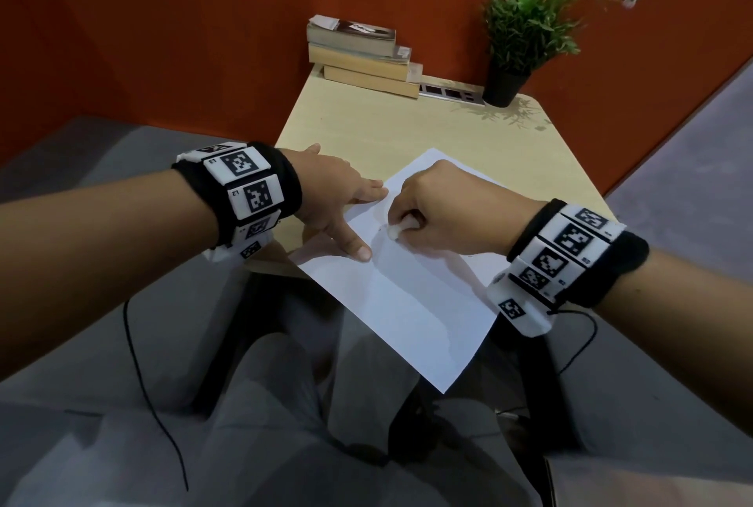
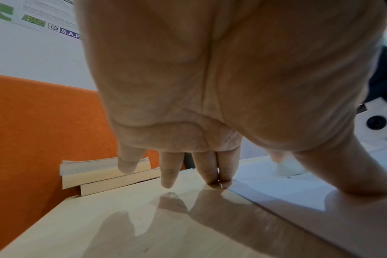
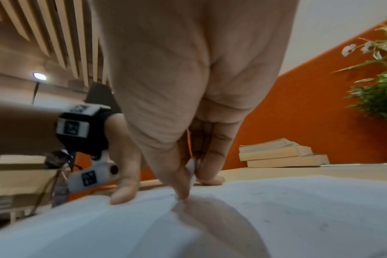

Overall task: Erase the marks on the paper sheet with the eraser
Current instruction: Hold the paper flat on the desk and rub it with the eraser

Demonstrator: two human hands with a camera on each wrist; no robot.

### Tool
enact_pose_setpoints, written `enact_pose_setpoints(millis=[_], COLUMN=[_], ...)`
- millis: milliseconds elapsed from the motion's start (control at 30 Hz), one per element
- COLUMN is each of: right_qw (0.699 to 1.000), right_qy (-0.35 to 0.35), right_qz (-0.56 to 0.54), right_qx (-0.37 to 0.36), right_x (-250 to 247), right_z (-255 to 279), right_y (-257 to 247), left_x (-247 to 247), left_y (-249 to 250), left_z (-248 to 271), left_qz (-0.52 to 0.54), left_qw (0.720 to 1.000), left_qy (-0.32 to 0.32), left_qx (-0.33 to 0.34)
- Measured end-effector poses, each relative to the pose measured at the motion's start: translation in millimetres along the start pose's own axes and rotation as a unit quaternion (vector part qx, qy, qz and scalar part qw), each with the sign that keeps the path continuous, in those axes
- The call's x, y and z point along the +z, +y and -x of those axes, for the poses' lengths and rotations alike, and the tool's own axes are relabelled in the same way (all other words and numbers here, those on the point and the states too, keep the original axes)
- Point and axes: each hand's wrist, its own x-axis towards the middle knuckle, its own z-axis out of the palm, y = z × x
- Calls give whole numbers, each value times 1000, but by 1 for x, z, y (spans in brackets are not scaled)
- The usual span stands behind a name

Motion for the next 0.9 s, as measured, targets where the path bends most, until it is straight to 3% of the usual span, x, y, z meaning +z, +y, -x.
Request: enact_pose_setpoints(millis=[133,567,700,900], right_qw=[999,999,991,986], right_qy=[41,7,65,26], right_qz=[7,-35,-71,-96], right_qx=[17,20,93,136], right_x=[1,-12,-24,0], right_z=[-9,5,28,67], right_y=[-4,4,31,37], left_x=[1,-6,-12,-4], left_y=[0,2,8,29], left_z=[-3,1,12,15], left_qz=[3,-15,-23,-55], left_qw=[1000,1000,999,995], left_qy=[1,-8,-8,55], left_qx=[8,-3,-21,-57])
